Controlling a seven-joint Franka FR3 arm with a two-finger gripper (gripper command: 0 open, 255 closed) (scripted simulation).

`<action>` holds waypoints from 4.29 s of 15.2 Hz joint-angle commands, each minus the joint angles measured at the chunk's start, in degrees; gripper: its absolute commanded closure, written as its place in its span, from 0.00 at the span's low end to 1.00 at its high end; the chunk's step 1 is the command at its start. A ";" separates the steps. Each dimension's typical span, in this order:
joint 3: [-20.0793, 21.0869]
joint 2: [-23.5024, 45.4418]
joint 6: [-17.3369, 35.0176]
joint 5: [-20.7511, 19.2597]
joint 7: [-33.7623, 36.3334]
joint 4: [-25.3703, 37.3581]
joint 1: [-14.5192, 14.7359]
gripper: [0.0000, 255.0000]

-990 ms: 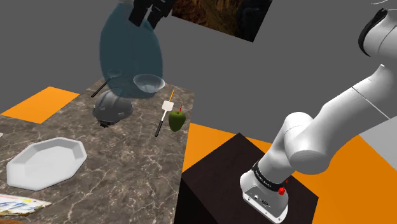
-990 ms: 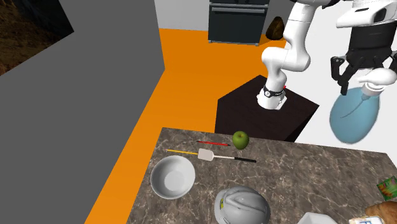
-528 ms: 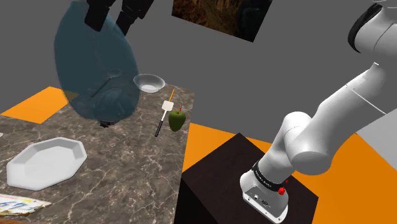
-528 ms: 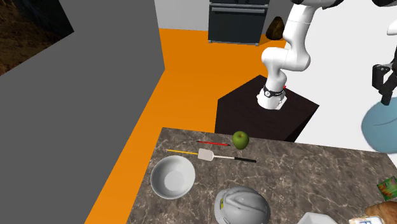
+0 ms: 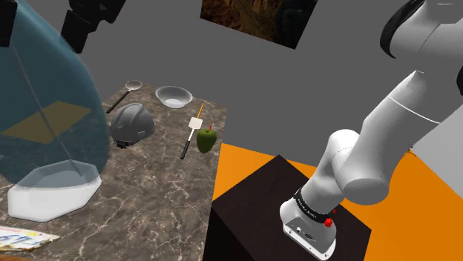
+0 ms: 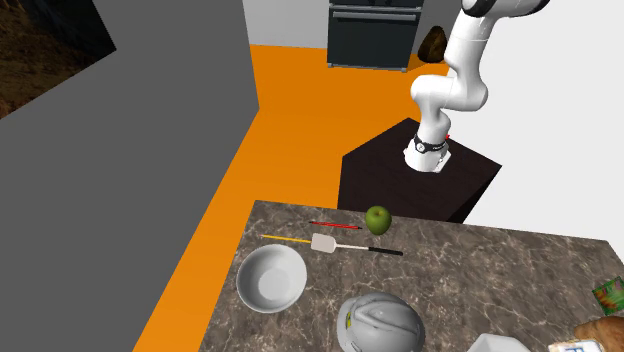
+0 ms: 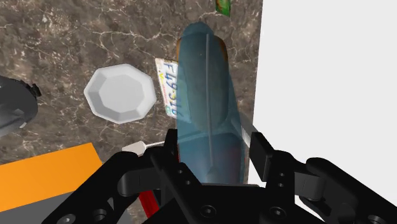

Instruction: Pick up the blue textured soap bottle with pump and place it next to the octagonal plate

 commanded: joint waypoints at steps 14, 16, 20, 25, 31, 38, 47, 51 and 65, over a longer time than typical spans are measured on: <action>1.01 -0.48 11.29 0.35 0.26 -11.47 0.90 1.00; 1.03 -0.56 12.82 0.53 0.01 -13.09 0.93 1.00; 1.10 -0.55 15.86 0.81 -0.42 -16.14 1.01 1.00; 1.25 -0.21 19.65 1.00 -0.87 -19.65 1.13 1.00; 1.47 0.65 24.18 1.00 -1.25 -23.41 1.30 1.00; 1.74 2.27 29.48 0.62 -1.44 -27.24 1.50 1.00; 1.96 5.32 36.29 -0.62 -1.18 -31.29 1.82 1.00; 1.94 7.01 39.30 -1.52 -0.83 -32.78 2.03 1.00; 0.96 12.90 47.83 -5.48 1.16 -35.98 3.17 1.00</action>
